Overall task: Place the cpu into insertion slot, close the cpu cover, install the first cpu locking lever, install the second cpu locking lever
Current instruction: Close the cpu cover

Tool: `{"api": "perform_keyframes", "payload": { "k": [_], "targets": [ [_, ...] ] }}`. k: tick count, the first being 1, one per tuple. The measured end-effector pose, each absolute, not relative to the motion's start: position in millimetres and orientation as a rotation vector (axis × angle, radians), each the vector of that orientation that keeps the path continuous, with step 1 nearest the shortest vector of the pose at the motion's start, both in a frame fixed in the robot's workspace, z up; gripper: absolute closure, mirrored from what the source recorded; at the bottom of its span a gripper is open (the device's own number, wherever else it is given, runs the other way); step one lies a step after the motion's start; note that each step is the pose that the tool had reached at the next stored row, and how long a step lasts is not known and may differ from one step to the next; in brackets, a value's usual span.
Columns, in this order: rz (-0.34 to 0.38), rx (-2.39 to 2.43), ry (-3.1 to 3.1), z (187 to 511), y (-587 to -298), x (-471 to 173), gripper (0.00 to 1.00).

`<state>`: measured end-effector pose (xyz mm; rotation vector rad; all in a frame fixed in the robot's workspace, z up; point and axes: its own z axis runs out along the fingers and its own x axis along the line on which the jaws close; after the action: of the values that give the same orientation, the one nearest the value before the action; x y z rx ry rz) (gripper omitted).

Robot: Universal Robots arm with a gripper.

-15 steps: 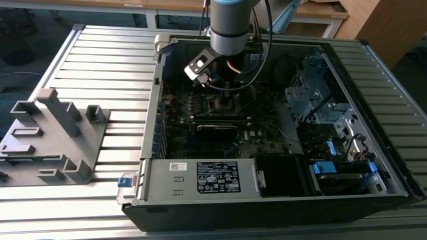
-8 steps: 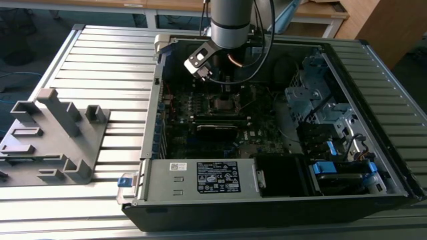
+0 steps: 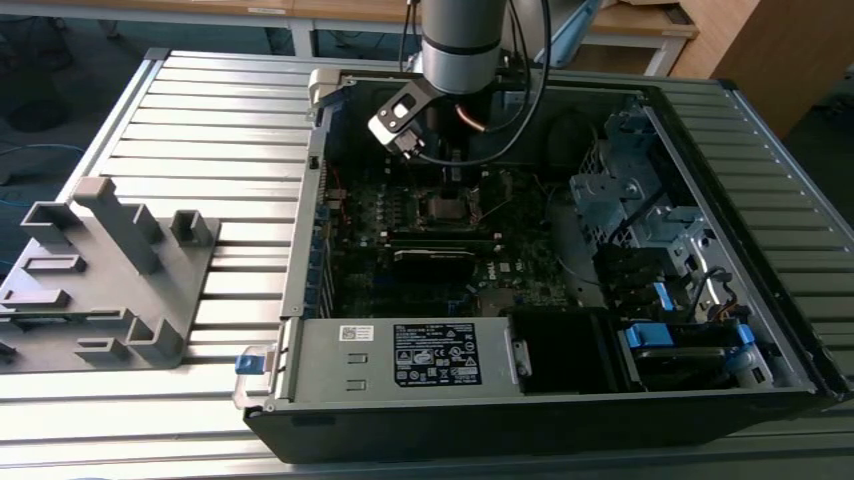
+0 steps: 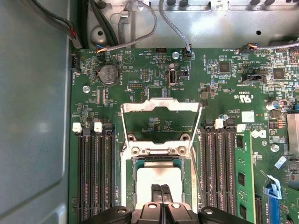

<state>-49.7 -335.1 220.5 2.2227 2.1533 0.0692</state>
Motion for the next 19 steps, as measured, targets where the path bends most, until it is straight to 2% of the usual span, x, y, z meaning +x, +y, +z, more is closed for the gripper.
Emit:
{"api": "perform_keyframes", "payload": {
  "k": [19],
  "targets": [
    [0.069, 2.223, 2.153, 227.6, -335.2, -49.7, 0.90]
  ]
}}
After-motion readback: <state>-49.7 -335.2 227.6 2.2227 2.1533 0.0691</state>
